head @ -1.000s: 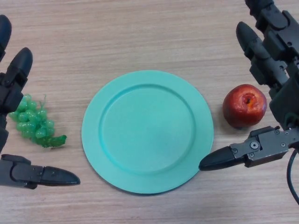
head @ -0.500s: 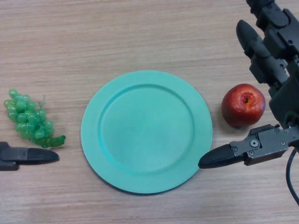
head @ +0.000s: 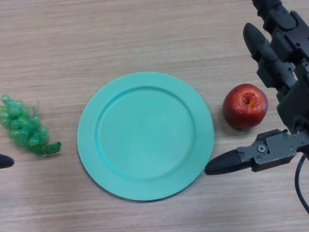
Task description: Pick up the green grapes and place it on the plate
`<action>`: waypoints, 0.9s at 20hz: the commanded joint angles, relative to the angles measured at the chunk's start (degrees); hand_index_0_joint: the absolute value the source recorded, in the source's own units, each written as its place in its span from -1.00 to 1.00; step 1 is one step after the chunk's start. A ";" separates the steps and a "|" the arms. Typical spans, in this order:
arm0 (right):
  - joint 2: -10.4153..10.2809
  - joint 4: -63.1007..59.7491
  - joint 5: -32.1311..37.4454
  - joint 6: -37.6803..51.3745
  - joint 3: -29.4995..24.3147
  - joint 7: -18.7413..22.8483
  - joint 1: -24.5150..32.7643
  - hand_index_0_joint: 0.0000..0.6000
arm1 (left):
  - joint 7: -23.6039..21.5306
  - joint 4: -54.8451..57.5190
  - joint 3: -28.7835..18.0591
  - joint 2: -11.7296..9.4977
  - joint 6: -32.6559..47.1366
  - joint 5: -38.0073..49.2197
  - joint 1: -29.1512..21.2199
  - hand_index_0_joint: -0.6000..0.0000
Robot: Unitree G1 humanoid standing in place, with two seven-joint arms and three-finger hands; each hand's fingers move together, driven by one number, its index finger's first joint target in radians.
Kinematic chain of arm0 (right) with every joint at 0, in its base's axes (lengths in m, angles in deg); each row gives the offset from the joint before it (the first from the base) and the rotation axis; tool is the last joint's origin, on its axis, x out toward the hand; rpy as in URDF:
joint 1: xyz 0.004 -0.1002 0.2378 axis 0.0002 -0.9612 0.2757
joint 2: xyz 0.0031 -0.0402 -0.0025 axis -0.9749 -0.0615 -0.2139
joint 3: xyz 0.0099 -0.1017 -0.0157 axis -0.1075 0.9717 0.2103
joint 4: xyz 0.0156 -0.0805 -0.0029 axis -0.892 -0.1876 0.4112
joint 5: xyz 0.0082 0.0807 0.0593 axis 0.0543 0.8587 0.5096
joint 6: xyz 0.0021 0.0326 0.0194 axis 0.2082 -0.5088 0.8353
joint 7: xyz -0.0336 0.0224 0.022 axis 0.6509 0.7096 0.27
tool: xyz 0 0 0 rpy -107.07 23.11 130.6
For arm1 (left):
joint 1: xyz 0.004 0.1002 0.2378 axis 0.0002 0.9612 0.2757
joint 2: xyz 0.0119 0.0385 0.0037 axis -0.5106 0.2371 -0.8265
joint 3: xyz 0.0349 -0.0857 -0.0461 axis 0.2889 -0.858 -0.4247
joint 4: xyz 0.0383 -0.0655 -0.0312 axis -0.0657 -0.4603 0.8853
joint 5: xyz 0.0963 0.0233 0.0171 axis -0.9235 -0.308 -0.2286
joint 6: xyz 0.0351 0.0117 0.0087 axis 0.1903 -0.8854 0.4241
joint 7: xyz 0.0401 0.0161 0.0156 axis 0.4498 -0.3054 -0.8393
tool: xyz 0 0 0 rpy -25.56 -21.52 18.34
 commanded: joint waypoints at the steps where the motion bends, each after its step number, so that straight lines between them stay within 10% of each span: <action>1: 0.20 2.77 -0.57 6.11 -1.77 -0.74 1.16 -1.00 | -1.48 -0.74 -5.26 -6.25 8.72 -3.93 -2.16 1.00; 18: 1.45 3.64 3.83 6.52 -6.50 -0.37 -0.86 -1.00 | -3.59 -24.16 4.05 -12.89 33.64 -32.07 -4.14 1.00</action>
